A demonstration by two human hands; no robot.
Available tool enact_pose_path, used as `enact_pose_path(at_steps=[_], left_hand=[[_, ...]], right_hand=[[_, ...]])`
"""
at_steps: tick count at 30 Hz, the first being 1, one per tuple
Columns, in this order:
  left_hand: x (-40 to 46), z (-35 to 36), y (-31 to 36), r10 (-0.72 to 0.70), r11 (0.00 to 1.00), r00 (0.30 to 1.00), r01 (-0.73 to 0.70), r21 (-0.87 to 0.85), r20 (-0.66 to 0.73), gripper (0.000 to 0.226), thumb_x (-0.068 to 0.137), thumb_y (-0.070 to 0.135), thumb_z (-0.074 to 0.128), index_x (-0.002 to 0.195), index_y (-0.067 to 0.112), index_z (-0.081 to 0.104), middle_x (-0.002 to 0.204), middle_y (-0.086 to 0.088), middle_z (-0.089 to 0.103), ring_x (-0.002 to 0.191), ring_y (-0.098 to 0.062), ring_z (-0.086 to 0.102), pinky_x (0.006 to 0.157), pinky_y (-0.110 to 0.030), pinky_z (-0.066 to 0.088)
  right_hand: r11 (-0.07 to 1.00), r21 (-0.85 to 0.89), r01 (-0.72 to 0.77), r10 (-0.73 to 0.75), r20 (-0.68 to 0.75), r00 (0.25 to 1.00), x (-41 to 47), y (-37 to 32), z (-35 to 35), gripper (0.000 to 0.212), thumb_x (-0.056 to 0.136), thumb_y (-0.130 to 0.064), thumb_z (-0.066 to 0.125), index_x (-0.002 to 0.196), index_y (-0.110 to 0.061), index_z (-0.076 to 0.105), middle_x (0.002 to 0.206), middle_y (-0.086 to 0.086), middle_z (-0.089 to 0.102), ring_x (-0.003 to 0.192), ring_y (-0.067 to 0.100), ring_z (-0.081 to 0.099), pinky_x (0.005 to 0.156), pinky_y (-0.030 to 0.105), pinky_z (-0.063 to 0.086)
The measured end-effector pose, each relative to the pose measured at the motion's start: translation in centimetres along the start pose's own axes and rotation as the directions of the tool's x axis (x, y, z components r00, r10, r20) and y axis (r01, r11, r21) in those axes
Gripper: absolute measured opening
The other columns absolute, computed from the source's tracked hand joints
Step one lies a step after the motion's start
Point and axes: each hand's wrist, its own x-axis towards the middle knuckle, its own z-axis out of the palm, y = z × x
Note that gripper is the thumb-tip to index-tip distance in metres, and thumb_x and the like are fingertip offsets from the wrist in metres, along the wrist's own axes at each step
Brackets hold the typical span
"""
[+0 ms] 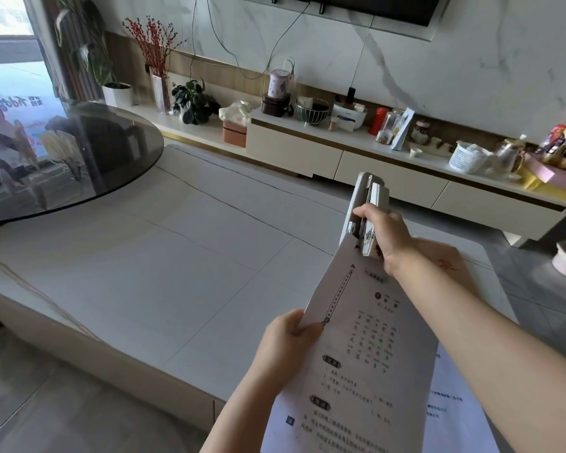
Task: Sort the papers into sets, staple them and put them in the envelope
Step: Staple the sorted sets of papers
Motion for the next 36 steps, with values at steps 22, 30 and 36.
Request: enact_pose_path(at_steps=[22,30,36], left_hand=[[-0.2,-0.4,0.1,0.018,0.997,1.000,-0.020,0.071,0.022,0.016,0.088,0.027,0.053,0.088,0.013,0.061,0.090,-0.011,0.069,0.069,-0.016,0.060,0.075,-0.041,0.054],[-0.4,-0.4,0.2,0.023,0.998,1.000,-0.024,0.055,0.009,0.013,0.091,0.024,0.055,0.087,0.017,0.064,0.086,-0.003,0.071,0.070,-0.013,0.065,0.071,-0.032,0.054],[-0.6,-0.5,0.5,0.033,0.997,0.999,-0.033,0.071,0.006,0.013,0.092,0.023,0.054,0.085,0.018,0.063,0.086,-0.002,0.071,0.077,-0.017,0.068,0.070,-0.029,0.053]], right_hand=[[0.995,0.091,0.036,-0.037,0.006,0.999,0.1,-0.6,0.6,0.016,0.086,-0.032,0.064,0.091,-0.017,0.059,0.074,0.000,0.059,0.064,0.016,0.058,0.055,0.025,0.048],[0.994,0.105,0.037,-0.037,0.004,0.999,-0.1,-0.8,0.9,0.017,0.086,-0.031,0.064,0.093,-0.016,0.059,0.072,0.000,0.059,0.060,0.016,0.058,0.053,0.024,0.047],[0.993,0.106,0.052,-0.050,-0.019,0.999,-0.2,-1.0,1.0,0.017,0.084,-0.036,0.065,0.080,-0.021,0.060,0.067,-0.002,0.058,0.058,0.015,0.057,0.054,0.023,0.045]])
